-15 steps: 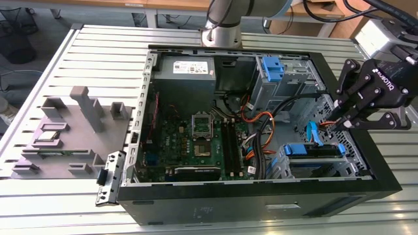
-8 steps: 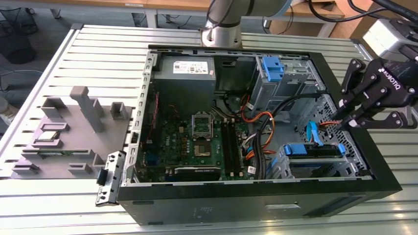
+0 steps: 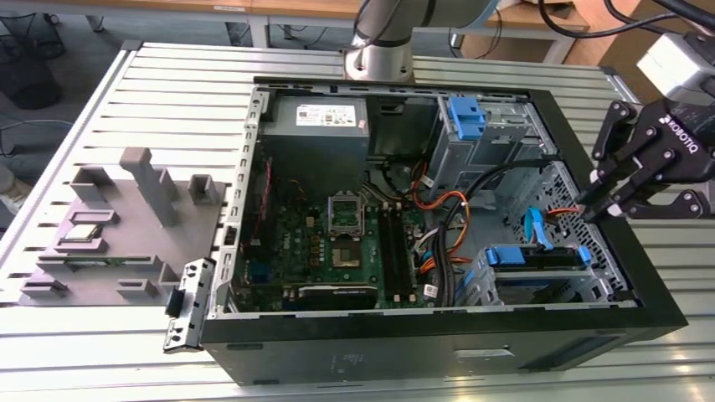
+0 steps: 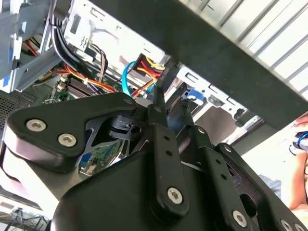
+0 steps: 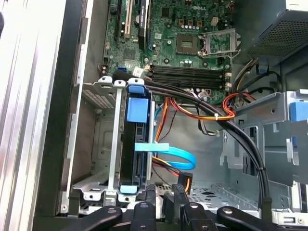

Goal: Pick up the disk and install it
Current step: 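Insert the second disk wire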

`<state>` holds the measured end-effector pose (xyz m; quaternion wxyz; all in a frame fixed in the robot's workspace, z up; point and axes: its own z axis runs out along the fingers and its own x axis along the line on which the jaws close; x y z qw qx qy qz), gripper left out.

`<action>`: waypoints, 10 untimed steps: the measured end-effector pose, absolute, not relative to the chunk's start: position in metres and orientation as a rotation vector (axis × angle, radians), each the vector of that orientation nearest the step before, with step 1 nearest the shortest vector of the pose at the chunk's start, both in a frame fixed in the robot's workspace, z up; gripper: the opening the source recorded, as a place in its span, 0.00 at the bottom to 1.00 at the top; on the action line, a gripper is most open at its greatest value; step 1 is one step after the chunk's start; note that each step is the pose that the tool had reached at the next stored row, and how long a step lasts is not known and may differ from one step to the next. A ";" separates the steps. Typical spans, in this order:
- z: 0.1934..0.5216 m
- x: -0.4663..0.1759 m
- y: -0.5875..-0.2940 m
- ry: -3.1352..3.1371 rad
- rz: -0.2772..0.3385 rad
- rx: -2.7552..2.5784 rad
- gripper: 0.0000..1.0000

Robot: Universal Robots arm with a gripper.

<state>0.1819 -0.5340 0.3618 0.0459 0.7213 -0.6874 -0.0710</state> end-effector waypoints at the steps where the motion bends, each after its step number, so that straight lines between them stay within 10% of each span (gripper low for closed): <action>1: 0.362 0.183 -0.534 -2.098 -0.217 2.202 0.29; 10: 0.360 0.191 -0.529 -2.090 -0.223 2.203 0.29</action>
